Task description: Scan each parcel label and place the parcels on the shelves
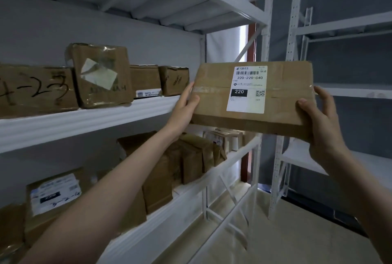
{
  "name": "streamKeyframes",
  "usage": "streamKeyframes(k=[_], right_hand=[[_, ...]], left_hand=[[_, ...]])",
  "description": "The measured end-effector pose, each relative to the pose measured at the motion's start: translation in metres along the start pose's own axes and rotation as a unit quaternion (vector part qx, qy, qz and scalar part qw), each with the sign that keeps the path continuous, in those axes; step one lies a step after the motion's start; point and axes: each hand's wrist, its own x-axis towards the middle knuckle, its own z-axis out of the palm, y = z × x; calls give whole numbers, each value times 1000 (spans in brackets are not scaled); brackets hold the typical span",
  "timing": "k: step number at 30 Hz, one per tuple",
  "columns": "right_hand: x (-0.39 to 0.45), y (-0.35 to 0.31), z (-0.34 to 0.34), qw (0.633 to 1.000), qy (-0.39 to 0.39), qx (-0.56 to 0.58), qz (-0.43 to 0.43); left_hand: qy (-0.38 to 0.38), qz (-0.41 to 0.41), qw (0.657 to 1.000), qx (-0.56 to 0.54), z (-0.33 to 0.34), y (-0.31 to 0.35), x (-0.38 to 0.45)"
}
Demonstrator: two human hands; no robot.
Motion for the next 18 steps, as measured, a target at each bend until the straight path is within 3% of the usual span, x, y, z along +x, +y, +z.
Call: streamKeyframes(k=[3,7,13,18], right_hand=[[49,7,9,1000,15,20,9],[103,24,35,998,10,54,41],[148,58,90,986,-24,118,114],[163,79,131,972,-40,155,173]], left_hand=[[46,77,988,125,9,6,40],[61,181,939,287,20,6,81],[-5,190,885,425,35,-1,112],[25,169,816,552,36,-8,124]])
